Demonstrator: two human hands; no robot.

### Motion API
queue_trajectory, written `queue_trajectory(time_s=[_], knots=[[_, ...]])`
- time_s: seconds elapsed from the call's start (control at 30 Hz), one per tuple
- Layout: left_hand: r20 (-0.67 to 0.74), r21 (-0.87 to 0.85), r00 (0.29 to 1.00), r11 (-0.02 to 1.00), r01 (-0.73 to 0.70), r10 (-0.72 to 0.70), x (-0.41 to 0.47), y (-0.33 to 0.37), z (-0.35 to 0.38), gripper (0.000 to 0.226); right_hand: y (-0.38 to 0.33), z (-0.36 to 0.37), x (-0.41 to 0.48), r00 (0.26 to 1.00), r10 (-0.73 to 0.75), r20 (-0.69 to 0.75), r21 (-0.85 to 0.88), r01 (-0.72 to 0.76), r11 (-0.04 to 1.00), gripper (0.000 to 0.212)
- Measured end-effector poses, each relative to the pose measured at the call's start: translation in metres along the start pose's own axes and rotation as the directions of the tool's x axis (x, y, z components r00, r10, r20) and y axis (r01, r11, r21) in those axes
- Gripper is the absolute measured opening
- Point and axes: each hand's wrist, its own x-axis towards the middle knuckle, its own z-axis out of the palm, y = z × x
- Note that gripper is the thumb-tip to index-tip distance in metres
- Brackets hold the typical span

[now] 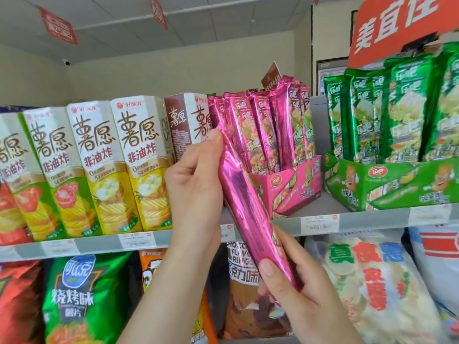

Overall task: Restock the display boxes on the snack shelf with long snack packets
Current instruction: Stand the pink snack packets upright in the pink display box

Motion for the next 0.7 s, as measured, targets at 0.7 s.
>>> queue_trajectory(time_s=[0.7], knots=[[-0.025, 0.014, 0.996, 0.997, -0.081, 0.082, -0.011, -0.005, -0.018, 0.016, 0.021, -0.018, -0.004, 0.843, -0.382, -0.379, -0.336, 0.260, 0.905, 0.053]])
